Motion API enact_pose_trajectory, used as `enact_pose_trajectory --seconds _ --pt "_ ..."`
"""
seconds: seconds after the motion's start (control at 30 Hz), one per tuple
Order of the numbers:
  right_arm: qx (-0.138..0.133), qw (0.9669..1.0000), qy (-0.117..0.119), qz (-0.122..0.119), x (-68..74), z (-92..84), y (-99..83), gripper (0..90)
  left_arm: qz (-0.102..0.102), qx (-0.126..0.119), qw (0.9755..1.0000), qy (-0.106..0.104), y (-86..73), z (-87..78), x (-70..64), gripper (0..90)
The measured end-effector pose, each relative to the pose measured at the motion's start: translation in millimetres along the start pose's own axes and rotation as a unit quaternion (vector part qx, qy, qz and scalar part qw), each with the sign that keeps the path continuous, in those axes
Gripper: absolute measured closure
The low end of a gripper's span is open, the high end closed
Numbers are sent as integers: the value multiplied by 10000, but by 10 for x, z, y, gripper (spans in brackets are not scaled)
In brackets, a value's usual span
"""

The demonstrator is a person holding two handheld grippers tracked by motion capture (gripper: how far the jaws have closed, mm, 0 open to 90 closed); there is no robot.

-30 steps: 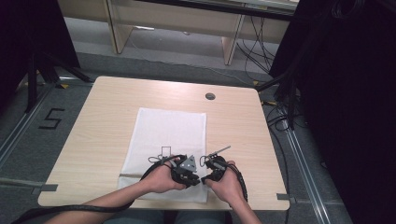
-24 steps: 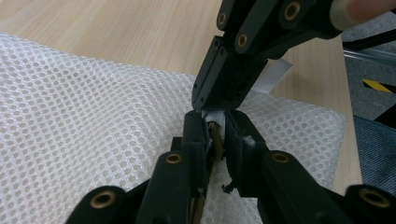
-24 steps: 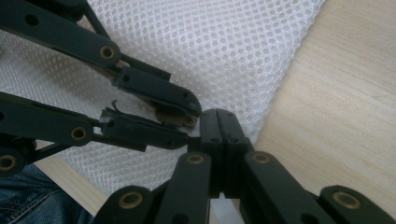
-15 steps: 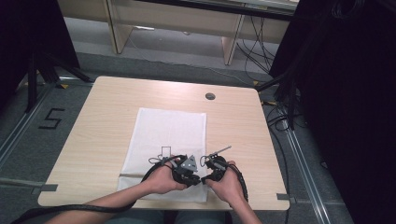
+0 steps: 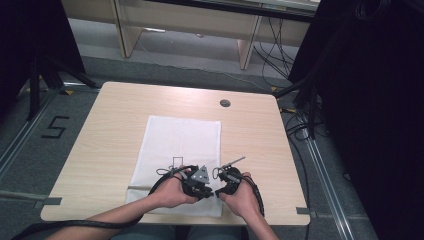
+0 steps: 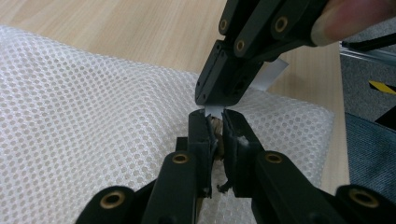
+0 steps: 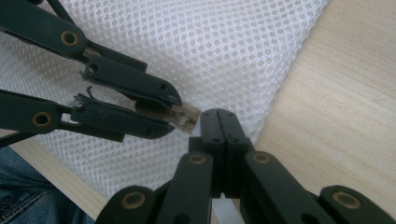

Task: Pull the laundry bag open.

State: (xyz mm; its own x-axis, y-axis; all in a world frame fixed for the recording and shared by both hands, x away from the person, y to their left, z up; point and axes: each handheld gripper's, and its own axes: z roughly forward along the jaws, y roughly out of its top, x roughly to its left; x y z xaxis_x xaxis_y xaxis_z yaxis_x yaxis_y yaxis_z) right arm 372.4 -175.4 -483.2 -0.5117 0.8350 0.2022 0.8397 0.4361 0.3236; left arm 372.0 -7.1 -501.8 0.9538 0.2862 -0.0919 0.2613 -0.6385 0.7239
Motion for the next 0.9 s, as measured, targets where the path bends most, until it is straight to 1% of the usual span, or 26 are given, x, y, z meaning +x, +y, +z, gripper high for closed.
enact_pose_trajectory --seconds 0.03,0.07,0.1,0.13,0.2,0.23,0.3,0.37,0.4,0.43,0.47,0.5,0.53,0.57,0.6,0.63,0.67,0.7,0.77,0.8,0.83,0.9 --pt "71 10000 -19 26 0 -8 3 900 -32 -12 10000 6 -6 -2 2 818" --pt "62 10000 40 31 3 -20 -2 900 -40 -4 10000 -7 -9 -7 6 818" --pt "69 10000 37 33 4 -21 -1 900 -52 -12 10000 -11 -9 -9 5 818" --pt "57 10000 -17 18 2 -5 3 900 64 13 10000 -3 -5 -13 14 818" --pt "92 10000 -10 -7 4 -11 5 900 77 10 10000 -13 -2 -11 7 818" --pt "63 10000 -11 -13 3 -7 3 900 81 17 10000 -17 0 -13 8 818" --pt "70 10000 12 -37 -1 -10 1 900 13 11 10000 -30 0 -12 -3 818" --pt "-22 10000 -5 -66 4 -3 -2 900 77 48 10000 0 3 -28 -10 818" --pt "-19 10000 38 -76 4 -10 -4 900 139 52 9999 10 5 -37 -7 819" --pt "36 9999 22 -102 3 -17 0 900 85 59 9999 12 6 -45 -13 818" --pt "35 9999 15 -112 5 -17 0 900 151 54 9999 6 11 -51 -6 819" --pt "37 9999 12 -111 6 -17 1 900 97 51 9999 15 10 -50 -13 818" --pt "38 9999 13 -107 6 -17 1 900 89 58 9999 17 9 -50 -13 819" --pt "39 10000 3 -87 5 -14 1 900 144 46 9999 5 9 -51 -5 818" --pt "-12 10000 -2 -63 6 -5 -2 900 117 30 9999 -13 5 -48 -4 818" --pt "11 9999 26 -115 -3 -12 -2 900 27 23 10000 -14 0 -45 -12 818" --pt "25 10000 18 -86 -1 -12 0 900 127 53 9999 10 2 -56 2 818" --pt "79 10000 6 -20 0 -12 1 900 66 30 10000 -17 -1 -59 1 818" --pt "45 10000 16 -41 -2 -6 0 900 50 43 10000 -26 -8 -70 4 818" --pt "-18 10000 27 -87 1 -7 -4 900 45 48 10000 -17 -9 -74 3 819" --pt "32 9999 48 -111 -2 -18 -1 900 11 13 10000 -21 -12 -74 0 818" --pt "5 9999 37 -124 -6 -13 -3 900 23 35 10000 -19 -11 -74 1 818"
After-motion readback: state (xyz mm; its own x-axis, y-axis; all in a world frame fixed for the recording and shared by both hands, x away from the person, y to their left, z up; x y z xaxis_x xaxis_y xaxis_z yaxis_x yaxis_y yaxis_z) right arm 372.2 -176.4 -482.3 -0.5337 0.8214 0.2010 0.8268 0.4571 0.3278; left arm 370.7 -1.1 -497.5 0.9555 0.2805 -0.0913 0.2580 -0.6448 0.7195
